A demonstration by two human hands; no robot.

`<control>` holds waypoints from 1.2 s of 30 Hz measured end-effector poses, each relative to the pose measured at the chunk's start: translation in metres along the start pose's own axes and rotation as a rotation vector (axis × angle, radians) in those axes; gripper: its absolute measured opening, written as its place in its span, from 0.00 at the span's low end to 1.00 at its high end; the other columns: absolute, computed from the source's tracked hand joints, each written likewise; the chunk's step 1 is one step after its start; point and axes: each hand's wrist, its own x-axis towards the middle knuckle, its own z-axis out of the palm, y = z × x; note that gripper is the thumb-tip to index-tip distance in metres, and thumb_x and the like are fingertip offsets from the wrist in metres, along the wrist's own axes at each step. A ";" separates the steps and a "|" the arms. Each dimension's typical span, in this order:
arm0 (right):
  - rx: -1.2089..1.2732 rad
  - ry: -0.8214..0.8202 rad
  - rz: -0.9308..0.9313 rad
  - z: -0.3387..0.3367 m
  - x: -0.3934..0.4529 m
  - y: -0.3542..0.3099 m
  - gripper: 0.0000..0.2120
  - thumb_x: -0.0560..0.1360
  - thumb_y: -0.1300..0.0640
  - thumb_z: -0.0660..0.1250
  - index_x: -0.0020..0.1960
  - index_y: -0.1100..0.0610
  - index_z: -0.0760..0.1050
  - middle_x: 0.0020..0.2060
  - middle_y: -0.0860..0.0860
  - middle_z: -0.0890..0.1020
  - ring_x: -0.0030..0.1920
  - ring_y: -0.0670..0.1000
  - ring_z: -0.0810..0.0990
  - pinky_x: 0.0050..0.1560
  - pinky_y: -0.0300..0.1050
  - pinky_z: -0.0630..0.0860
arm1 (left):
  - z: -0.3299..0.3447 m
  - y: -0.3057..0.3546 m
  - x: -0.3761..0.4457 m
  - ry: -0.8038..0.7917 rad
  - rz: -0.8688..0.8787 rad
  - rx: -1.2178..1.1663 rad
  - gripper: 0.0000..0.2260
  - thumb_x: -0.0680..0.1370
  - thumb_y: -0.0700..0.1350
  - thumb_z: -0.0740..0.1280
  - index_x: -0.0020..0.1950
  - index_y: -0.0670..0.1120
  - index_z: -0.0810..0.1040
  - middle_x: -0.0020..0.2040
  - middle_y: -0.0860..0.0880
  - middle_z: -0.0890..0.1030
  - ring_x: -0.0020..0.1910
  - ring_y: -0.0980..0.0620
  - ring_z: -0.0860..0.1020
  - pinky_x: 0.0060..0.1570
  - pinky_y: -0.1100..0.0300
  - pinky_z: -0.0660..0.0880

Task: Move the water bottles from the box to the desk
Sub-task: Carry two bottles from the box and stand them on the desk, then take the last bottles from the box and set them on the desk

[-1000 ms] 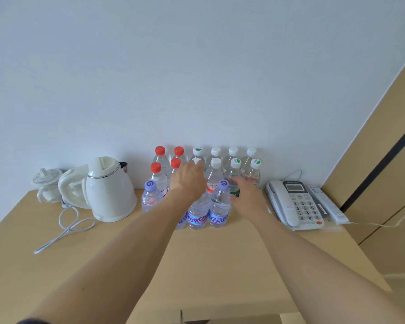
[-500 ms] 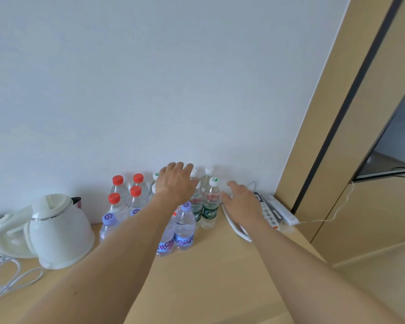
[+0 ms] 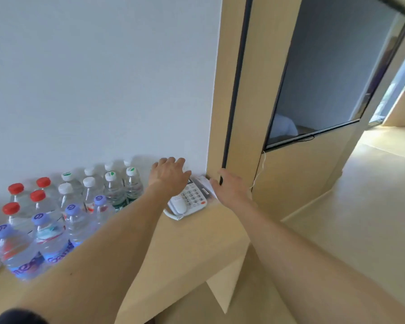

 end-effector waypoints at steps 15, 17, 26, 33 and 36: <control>-0.012 0.147 0.589 -0.117 -0.147 0.326 0.24 0.81 0.42 0.59 0.74 0.51 0.67 0.68 0.58 0.75 0.69 0.60 0.73 0.65 0.53 0.71 | 0.101 0.385 -0.045 -0.232 0.541 -0.048 0.24 0.84 0.57 0.54 0.79 0.51 0.63 0.75 0.46 0.70 0.73 0.44 0.67 0.71 0.46 0.64; -0.022 0.176 0.673 -0.132 -0.168 0.358 0.24 0.81 0.42 0.59 0.74 0.51 0.67 0.68 0.57 0.75 0.69 0.60 0.73 0.65 0.53 0.71 | 0.114 0.426 -0.052 -0.239 0.639 -0.061 0.23 0.84 0.57 0.54 0.77 0.51 0.64 0.74 0.47 0.70 0.73 0.45 0.67 0.70 0.47 0.65; 0.026 0.246 0.993 -0.160 -0.221 0.477 0.25 0.81 0.42 0.59 0.75 0.52 0.66 0.70 0.56 0.74 0.70 0.59 0.71 0.67 0.53 0.71 | 0.161 0.568 -0.059 -0.277 0.919 -0.080 0.21 0.82 0.57 0.56 0.72 0.51 0.70 0.69 0.45 0.74 0.69 0.44 0.71 0.65 0.50 0.66; 0.051 0.170 1.183 -0.169 -0.178 0.559 0.25 0.81 0.40 0.57 0.76 0.47 0.63 0.70 0.54 0.72 0.69 0.58 0.72 0.63 0.55 0.73 | 0.203 0.654 0.000 -0.375 0.988 -0.061 0.21 0.83 0.57 0.55 0.74 0.52 0.68 0.70 0.46 0.73 0.67 0.45 0.71 0.65 0.53 0.66; 0.041 0.136 1.216 -0.179 -0.140 0.591 0.25 0.81 0.40 0.56 0.76 0.47 0.62 0.70 0.54 0.72 0.69 0.58 0.71 0.64 0.56 0.73 | 0.219 0.686 0.044 -0.411 0.996 -0.040 0.21 0.83 0.57 0.54 0.74 0.53 0.67 0.70 0.46 0.72 0.68 0.45 0.71 0.65 0.53 0.66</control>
